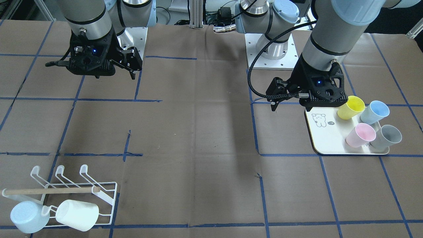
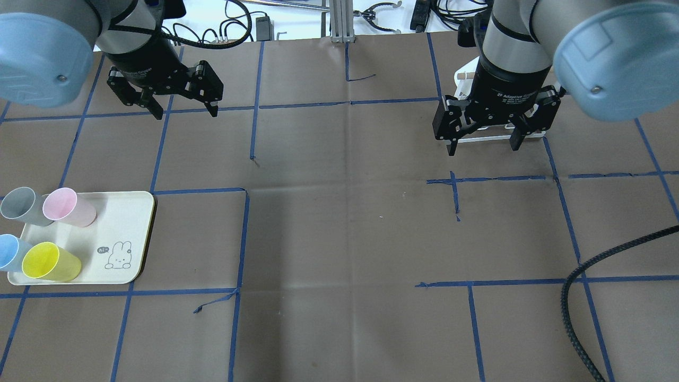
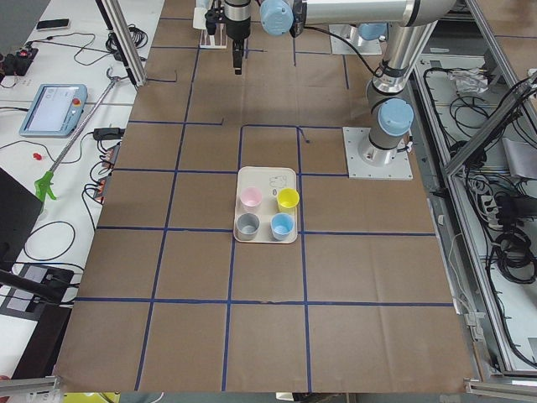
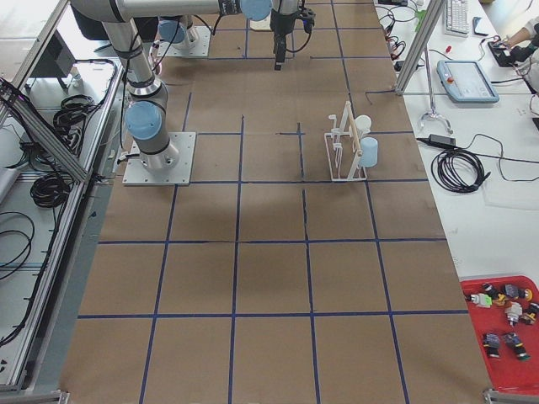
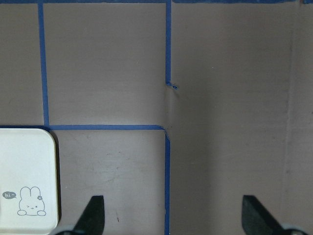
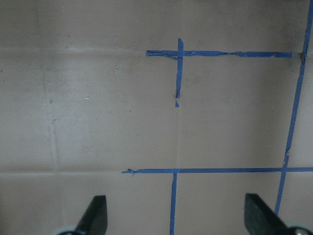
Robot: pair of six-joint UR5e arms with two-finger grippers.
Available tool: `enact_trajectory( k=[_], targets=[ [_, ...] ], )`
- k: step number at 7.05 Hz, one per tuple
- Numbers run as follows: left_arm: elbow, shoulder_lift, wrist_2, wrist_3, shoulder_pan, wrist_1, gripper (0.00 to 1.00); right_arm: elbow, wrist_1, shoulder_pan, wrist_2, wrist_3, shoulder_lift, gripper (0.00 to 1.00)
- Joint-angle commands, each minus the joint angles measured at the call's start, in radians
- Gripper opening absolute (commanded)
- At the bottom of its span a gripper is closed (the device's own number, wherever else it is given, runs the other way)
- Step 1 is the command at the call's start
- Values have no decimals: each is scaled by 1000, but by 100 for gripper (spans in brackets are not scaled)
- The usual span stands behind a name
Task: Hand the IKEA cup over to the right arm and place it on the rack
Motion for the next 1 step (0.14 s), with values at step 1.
enact_trajectory(
  k=[1],
  targets=[
    [0, 0, 0, -1, 0, 0, 100, 1, 3, -1, 1, 0, -1, 100]
  ],
)
